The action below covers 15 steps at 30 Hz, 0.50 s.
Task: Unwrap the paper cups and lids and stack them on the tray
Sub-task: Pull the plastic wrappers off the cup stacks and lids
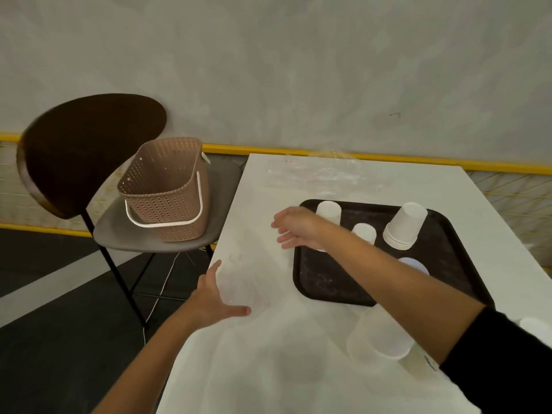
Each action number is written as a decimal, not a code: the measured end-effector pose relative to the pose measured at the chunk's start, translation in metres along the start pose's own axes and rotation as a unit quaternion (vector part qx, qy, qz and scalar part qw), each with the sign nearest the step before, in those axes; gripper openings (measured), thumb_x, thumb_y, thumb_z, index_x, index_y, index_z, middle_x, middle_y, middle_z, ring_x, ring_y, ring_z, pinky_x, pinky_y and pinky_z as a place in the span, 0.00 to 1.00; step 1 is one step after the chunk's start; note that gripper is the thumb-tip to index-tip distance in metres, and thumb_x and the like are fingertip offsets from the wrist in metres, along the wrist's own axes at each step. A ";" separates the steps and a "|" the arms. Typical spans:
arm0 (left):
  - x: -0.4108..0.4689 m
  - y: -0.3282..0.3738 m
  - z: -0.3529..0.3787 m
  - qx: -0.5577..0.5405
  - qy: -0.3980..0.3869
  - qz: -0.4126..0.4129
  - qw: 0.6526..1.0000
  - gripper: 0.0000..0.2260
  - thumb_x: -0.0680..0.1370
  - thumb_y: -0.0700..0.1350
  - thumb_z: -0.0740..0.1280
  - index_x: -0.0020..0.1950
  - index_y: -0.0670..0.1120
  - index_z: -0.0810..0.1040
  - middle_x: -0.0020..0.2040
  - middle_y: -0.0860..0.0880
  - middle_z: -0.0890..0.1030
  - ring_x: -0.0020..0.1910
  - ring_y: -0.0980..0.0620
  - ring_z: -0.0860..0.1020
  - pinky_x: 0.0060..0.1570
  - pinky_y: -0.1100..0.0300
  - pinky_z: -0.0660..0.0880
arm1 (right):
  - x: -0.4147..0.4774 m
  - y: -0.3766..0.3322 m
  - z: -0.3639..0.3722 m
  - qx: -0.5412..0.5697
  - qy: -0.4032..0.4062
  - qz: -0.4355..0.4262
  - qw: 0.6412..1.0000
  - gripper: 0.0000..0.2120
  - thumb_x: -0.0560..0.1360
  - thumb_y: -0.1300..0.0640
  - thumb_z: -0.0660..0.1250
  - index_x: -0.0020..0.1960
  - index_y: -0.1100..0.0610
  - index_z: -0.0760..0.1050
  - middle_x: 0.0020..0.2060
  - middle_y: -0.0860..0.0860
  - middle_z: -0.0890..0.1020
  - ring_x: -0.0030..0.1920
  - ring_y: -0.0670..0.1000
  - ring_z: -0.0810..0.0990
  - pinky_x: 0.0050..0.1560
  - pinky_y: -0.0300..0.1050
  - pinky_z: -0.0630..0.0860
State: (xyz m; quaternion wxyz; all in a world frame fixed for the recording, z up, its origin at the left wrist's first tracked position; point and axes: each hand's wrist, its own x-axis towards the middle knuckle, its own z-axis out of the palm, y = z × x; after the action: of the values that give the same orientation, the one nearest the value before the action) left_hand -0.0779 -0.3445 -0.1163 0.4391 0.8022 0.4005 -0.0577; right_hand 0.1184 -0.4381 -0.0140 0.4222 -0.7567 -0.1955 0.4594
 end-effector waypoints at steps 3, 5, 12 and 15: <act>-0.003 -0.012 0.009 0.018 0.015 0.023 0.999 0.52 0.63 0.51 0.78 0.75 0.54 0.45 0.73 0.48 0.53 0.71 0.45 0.60 0.66 0.48 0.66 | -0.004 0.026 0.032 -0.041 -0.034 0.034 0.998 0.22 0.77 0.56 0.64 0.69 0.60 0.64 0.58 0.56 0.71 0.56 0.56 0.75 0.55 0.50 0.76; -0.003 -0.016 0.014 0.036 0.019 0.050 0.998 0.48 0.65 0.49 0.77 0.75 0.55 0.48 0.72 0.48 0.54 0.69 0.46 0.64 0.64 0.53 0.68 | -0.005 0.044 0.052 -0.045 -0.042 0.051 0.997 0.28 0.76 0.50 0.65 0.71 0.57 0.60 0.65 0.57 0.69 0.62 0.58 0.73 0.59 0.52 0.75; -0.009 -0.008 0.039 0.055 0.022 0.112 0.992 0.46 0.67 0.47 0.76 0.75 0.54 0.49 0.70 0.47 0.57 0.63 0.47 0.71 0.59 0.55 0.73 | -0.005 0.097 0.084 0.011 -0.011 0.099 0.995 0.27 0.76 0.48 0.65 0.70 0.55 0.60 0.67 0.56 0.69 0.63 0.59 0.71 0.54 0.57 0.78; -0.008 -0.006 0.040 0.029 0.043 0.096 0.994 0.48 0.64 0.50 0.78 0.75 0.53 0.49 0.70 0.47 0.58 0.64 0.46 0.69 0.60 0.55 0.72 | -0.005 0.103 0.077 0.054 0.005 0.082 0.995 0.08 0.77 0.58 0.63 0.56 0.57 0.71 0.59 0.56 0.74 0.57 0.57 0.73 0.50 0.58 0.79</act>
State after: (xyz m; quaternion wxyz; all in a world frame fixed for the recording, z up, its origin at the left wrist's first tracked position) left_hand -0.0767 -0.3778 -0.1408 0.4016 0.8511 0.3381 0.0079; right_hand 0.0405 -0.4649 -0.1129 0.4242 -0.7483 -0.1053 0.4991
